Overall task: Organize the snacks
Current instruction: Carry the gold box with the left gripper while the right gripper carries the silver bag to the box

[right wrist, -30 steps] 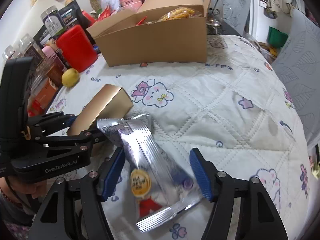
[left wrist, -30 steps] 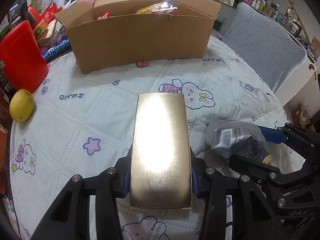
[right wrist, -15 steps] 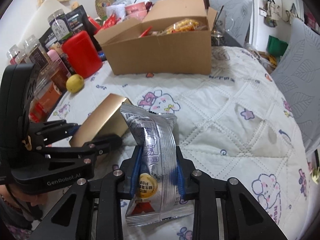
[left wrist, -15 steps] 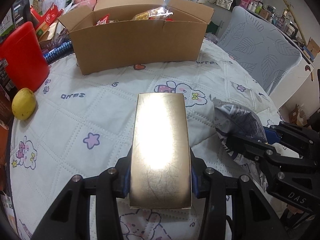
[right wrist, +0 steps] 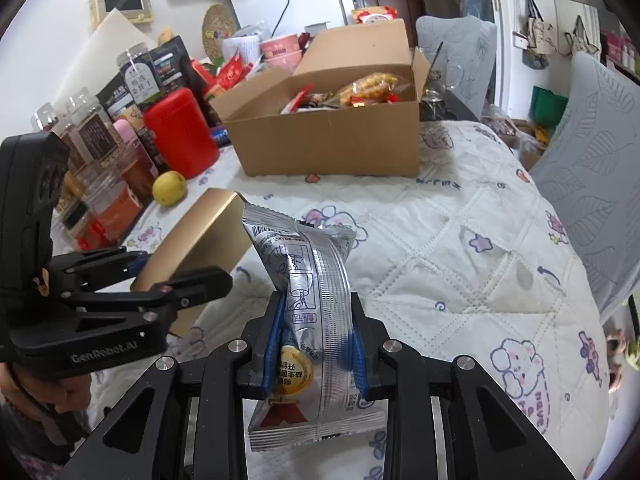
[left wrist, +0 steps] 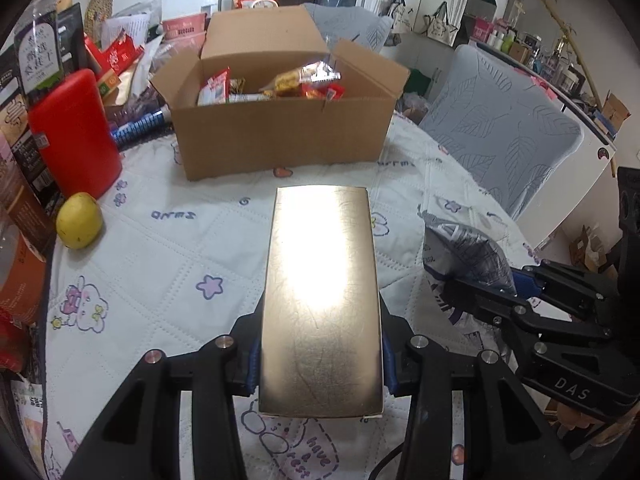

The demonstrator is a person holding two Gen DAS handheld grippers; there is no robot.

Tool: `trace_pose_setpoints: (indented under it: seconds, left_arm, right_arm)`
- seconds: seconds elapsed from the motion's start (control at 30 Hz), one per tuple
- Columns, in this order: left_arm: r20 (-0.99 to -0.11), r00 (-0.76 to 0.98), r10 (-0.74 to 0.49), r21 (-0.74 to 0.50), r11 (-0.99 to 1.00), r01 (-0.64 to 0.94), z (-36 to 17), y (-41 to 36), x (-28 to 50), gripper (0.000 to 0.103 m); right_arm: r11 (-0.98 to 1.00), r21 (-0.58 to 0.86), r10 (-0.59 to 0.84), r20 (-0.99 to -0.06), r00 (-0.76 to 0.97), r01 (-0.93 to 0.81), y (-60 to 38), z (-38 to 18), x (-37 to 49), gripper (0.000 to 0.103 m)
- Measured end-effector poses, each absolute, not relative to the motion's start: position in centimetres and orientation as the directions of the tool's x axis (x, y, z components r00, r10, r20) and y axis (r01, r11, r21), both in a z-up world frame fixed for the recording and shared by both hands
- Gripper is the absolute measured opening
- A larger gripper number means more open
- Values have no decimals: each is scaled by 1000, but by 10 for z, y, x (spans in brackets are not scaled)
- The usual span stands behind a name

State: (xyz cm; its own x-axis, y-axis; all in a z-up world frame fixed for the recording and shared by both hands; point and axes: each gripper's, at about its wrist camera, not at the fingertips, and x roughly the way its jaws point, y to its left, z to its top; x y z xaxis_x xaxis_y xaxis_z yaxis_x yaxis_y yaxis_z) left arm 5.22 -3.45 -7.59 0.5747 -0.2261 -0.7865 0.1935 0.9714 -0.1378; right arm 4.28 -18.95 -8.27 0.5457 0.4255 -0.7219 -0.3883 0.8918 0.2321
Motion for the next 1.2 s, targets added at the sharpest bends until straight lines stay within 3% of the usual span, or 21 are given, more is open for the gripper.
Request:
trace_pose_setpoints:
  seconds: [0.57, 1.2]
  left_arm:
    - [-692, 679, -243, -132, 968, 213, -21, -27, 31, 44]
    - [-596, 764, -246, -101, 967, 233, 34, -26, 64, 44]
  right_arm:
    - [872, 247, 475, -628, 616, -422, -188, -34, 24, 29]
    - [853, 222, 512, -533, 674, -472, -183, 19, 57, 29]
